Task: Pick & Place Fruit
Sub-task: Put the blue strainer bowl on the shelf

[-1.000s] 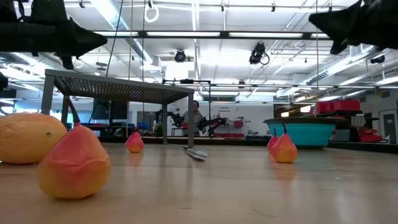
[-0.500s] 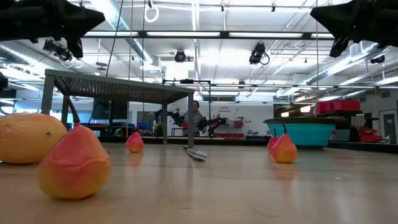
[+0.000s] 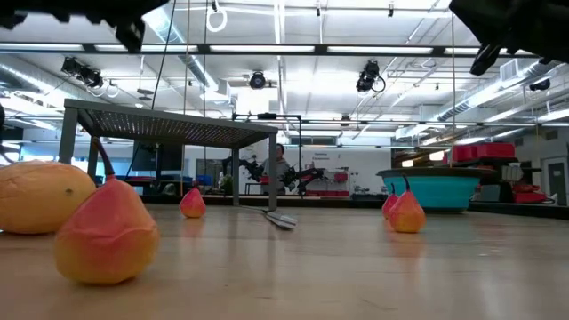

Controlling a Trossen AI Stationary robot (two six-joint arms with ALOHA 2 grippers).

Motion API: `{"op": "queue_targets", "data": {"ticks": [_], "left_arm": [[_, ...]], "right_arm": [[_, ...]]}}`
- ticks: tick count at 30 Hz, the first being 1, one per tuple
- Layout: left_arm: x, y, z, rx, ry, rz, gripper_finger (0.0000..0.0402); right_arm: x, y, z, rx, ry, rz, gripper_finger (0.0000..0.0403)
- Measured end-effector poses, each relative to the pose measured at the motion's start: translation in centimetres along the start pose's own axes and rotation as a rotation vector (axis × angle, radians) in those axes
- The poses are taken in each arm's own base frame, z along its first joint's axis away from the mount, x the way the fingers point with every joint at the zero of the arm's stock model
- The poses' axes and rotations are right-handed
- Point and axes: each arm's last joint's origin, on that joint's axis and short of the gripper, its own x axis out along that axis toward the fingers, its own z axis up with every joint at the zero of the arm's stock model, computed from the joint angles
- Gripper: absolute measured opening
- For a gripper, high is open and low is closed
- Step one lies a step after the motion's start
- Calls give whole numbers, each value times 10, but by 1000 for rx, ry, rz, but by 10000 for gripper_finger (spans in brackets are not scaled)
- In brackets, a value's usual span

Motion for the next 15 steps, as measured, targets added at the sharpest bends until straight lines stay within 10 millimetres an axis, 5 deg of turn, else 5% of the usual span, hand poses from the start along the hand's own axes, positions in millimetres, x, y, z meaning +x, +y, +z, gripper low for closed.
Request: {"op": "queue_targets", "data": {"ticks": [5,15], "left_arm": [[12,-20,18,72,16,50,36],[25,-42,9,172,71,61,36]], "right_arm": [[3,5,-9,49,69,109,2],[17,6,-31,33,178,-33,2]]}}
